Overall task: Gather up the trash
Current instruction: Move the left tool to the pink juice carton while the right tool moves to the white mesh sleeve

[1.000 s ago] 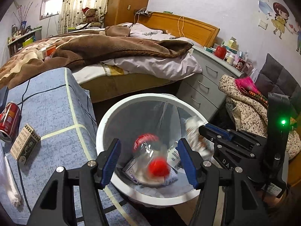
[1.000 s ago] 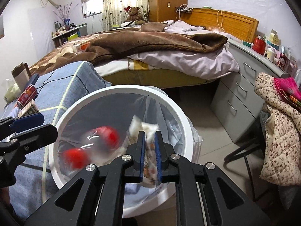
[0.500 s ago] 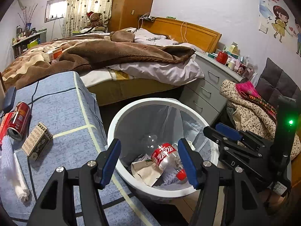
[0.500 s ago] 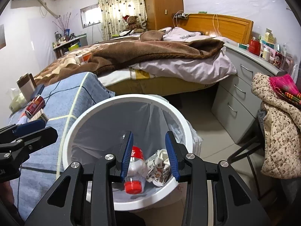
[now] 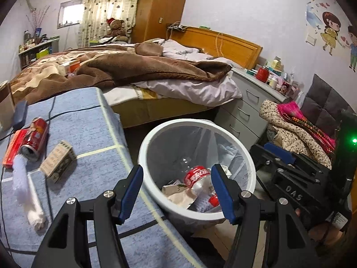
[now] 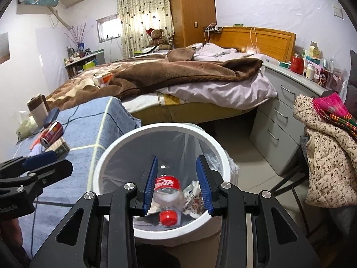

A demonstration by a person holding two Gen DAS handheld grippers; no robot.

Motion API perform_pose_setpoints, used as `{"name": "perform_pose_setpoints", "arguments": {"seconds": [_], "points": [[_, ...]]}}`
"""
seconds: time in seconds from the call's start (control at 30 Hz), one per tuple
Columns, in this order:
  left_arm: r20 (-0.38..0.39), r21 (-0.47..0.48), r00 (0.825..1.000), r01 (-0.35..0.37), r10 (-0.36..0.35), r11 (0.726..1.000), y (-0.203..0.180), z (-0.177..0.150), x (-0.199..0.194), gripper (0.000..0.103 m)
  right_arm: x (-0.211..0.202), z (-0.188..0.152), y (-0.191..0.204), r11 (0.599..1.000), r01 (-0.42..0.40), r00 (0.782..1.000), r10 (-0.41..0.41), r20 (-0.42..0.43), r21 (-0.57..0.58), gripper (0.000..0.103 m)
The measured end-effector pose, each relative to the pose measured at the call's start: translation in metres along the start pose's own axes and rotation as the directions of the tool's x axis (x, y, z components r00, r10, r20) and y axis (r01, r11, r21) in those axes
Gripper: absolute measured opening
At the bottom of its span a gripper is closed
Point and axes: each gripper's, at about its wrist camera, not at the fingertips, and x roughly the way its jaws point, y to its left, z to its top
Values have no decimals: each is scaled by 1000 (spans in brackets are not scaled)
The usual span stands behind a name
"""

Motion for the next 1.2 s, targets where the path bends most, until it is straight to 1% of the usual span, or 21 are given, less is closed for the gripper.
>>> {"name": "perform_pose_setpoints", "arguments": {"seconds": [0.07, 0.13, 0.17, 0.2, 0.43, 0.73, 0.8, 0.9, 1.03, 1.2], "points": [[9, -8, 1000, -3, 3, 1000, 6, -3, -6, 65, -3, 0, 4, 1000, -7, 1000, 7, 8, 0, 39], [18, -19, 1000, -12, 12, 1000, 13, -5, -13, 65, -5, 2, 11, 1000, -19, 1000, 19, 20, -4, 45], [26, -22, 999, -22, 22, 1000, 17, -6, -17, 65, -6, 3, 15, 1000, -28, 999, 28, 27, -9, 51], [32, -25, 999, -33, 34, 999, 20, -6, -20, 65, -6, 4, 19, 999, -38, 999, 38, 35, -15, 56], [65, -67, 993, -95, 99, 993, 50, -11, -44, 65, -8, 7, 46, 995, -89, 994, 92, 55, -49, 57], [90, -123, 984, -144, 156, 982, 88, -15, -67, 66, -2, 13, 77, 985, -147, 987, 152, 52, -88, 57], [95, -136, 979, -169, 182, 976, 96, -17, -71, 68, 1, 13, 84, 982, -163, 985, 168, 48, -98, 57], [98, -160, 971, -201, 218, 966, 113, -21, -80, 69, 6, 14, 97, 975, -189, 980, 194, 39, -114, 57], [92, -209, 958, -249, 273, 946, 140, -27, -91, 71, 12, 11, 118, 961, -236, 970, 241, 18, -146, 58], [81, -277, 939, -300, 334, 913, 176, -39, -105, 73, 19, 7, 143, 940, -289, 957, 291, -19, -180, 65]]}}
